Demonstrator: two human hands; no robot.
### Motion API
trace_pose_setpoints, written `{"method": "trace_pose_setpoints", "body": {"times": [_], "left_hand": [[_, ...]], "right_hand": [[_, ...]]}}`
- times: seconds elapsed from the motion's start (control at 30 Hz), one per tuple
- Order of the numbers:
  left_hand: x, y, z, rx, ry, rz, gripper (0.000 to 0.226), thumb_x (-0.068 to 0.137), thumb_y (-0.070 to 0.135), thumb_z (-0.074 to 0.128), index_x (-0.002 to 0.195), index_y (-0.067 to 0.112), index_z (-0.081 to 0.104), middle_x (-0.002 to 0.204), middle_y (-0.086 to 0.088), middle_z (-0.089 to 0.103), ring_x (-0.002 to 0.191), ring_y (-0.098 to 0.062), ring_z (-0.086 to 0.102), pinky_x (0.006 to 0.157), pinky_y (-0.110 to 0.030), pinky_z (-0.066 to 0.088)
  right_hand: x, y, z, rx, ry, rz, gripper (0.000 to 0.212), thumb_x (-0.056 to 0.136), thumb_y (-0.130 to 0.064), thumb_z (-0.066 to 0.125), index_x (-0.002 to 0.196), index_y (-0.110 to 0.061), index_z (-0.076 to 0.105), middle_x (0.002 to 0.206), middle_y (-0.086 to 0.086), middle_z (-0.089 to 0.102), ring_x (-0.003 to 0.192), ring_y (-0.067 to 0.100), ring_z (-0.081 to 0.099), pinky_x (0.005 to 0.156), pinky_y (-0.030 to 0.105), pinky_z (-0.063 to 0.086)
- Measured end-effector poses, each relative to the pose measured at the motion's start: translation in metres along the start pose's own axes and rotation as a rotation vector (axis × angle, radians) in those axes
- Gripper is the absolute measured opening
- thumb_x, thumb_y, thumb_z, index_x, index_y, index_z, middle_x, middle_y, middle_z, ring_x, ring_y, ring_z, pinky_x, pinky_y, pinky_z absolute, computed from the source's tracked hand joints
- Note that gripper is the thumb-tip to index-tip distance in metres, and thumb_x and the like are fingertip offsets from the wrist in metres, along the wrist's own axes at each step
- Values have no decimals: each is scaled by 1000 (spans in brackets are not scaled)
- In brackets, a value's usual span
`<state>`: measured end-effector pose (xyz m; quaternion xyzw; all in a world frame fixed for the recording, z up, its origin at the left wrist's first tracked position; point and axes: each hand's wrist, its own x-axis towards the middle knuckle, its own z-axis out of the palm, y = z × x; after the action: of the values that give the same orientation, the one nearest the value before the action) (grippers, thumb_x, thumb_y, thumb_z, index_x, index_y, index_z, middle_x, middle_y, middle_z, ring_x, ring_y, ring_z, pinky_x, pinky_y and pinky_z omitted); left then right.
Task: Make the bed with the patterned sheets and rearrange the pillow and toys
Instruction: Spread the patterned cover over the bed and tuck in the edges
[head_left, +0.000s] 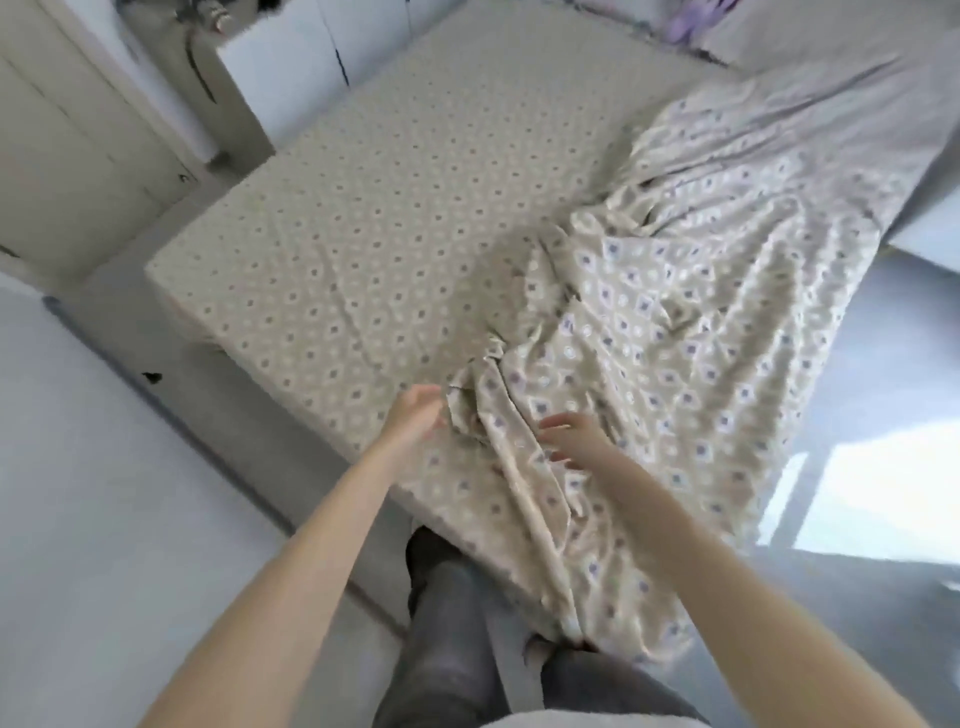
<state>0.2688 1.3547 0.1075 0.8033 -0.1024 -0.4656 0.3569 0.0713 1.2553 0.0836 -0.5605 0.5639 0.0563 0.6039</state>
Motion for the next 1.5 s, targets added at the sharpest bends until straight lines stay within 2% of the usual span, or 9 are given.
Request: {"method": "trace_pose_setpoints", "body": {"times": [0.27,0.47,0.7,0.87,1.0,1.17,1.3,1.4,1.5], "left_hand": [[145,35,-14,353,-222,-61,47,93,9,49,139,13,40,119,-12,57,85,-21,57,58,-24,43],[207,20,12,603,-366,-35,56,85,8,65,136,4,41,128,-19,55,104,-28,59,78,-34,46],[257,-5,51,932,-486,61,67,81,10,71,140,4,38,139,-16,47,125,-30,48,100,-32,42],[262,-10,61,943,-320,111,25,96,8,44,118,1,54,114,-21,59,105,-33,57,81,-34,44],[247,0,61,652,-272,145,20,102,13,34,113,6,49,102,-9,50,92,-19,47,70,-26,32],[217,29,51,560,-327,308,25,103,10,27,116,1,47,99,-6,48,94,-16,43,68,-20,30],[186,62,44,577,-400,484,23,104,18,28,92,9,44,75,2,42,78,-16,43,61,-12,36],[165,85,33,601,-554,507,14,95,34,53,96,22,46,95,5,52,81,-13,51,65,-21,39],[146,110,19,953,-731,687,79,72,37,80,137,23,37,132,8,46,115,-10,51,88,-26,47]], "right_hand": [[81,-22,61,-80,120,118,31,91,-11,42,115,-14,62,92,-3,57,74,10,51,62,23,40],[128,-3,90,-344,40,156,34,91,-19,47,119,-27,65,144,7,37,136,25,32,111,36,30],[166,33,116,-442,-79,208,43,96,-21,39,136,-24,51,159,9,-7,146,31,-10,118,47,8],[170,46,121,-422,93,91,54,87,-1,40,141,1,38,154,15,23,144,28,17,117,37,17],[161,35,112,-166,417,127,23,77,-1,48,88,-3,68,92,6,68,92,23,61,73,31,42],[129,36,90,268,556,185,15,88,-9,42,89,-22,35,79,-5,48,68,12,46,54,24,33],[88,35,65,301,624,160,17,92,-12,44,107,-16,38,93,-8,44,83,16,47,64,25,35],[47,46,46,148,623,129,17,88,-13,47,102,-17,41,97,-3,45,85,20,47,62,30,33],[4,60,33,29,638,81,11,93,-34,39,86,-27,34,87,-9,43,81,20,47,60,29,34]]}}
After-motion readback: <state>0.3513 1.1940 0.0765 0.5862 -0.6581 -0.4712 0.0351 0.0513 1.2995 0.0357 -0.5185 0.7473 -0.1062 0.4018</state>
